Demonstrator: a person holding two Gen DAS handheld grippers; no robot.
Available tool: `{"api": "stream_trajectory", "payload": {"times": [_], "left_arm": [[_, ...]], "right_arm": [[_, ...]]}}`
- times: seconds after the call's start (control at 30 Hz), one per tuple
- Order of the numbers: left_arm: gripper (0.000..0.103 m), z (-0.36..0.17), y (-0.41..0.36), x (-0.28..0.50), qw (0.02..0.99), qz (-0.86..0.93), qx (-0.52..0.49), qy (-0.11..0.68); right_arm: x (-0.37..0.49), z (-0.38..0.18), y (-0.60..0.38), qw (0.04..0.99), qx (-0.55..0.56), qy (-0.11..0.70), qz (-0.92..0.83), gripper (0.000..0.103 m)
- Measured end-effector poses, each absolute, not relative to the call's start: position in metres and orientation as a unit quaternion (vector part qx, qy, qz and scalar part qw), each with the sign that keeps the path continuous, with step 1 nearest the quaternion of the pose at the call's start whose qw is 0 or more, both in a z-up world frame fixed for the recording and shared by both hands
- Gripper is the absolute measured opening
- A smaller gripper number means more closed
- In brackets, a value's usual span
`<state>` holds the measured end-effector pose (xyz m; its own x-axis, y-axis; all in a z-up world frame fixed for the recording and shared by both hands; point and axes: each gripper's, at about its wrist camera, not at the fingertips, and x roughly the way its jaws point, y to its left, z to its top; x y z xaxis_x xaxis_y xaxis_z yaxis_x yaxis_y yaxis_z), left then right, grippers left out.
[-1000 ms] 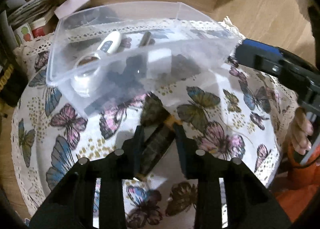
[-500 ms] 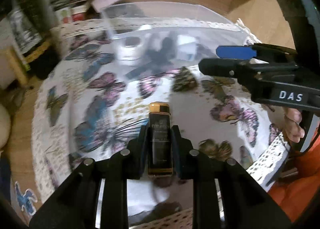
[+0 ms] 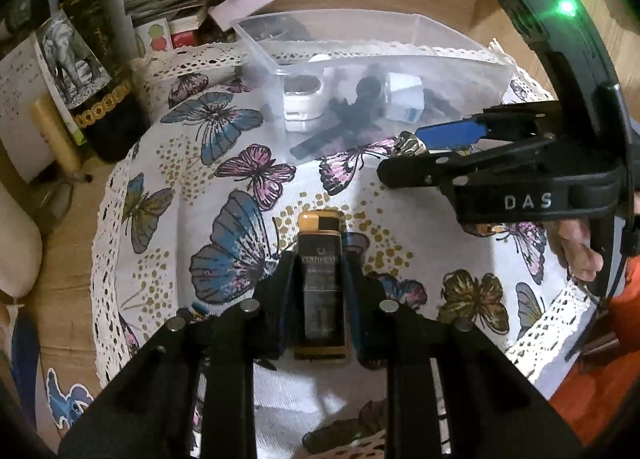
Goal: Organize rigid objects
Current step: 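Grasp the black round cap with the right gripper and lift it, then carry both held items into the clear box and open both grippers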
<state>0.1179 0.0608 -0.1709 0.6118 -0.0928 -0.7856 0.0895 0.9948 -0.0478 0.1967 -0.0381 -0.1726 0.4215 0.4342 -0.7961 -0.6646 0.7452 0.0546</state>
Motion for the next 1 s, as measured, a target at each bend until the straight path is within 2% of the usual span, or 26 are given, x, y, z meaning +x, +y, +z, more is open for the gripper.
{"api": "stream_trajectory", "payload": {"times": [0.03,0.07,0.1,0.37,1.0], "left_arm": [[0.023,-0.170,0.061,0.119,0.897,-0.048,-0.004,0.439],[0.023,-0.171,0.061,0.120,0.897,-0.046,-0.004,0.440],[0.023,-0.170,0.061,0.121,0.897,-0.044,-0.005,0.440],[0.023,-0.151,0.059,0.121,0.909,-0.041,-0.027,0.414],[0.023,-0.067,0.036,0.126,0.953,-0.061,-0.035,0.296]], "right_arm": [[0.196,-0.172,-0.037,0.831,-0.141,0.423,0.332,0.042],[0.195,-0.171,-0.036,0.830,-0.144,0.421,0.335,0.034],[0.193,-0.170,-0.036,0.831,-0.147,0.418,0.336,0.033],[0.175,-0.147,-0.050,0.856,-0.153,0.373,0.324,0.033],[0.155,-0.071,-0.109,0.918,-0.099,0.268,0.274,0.033]]}}
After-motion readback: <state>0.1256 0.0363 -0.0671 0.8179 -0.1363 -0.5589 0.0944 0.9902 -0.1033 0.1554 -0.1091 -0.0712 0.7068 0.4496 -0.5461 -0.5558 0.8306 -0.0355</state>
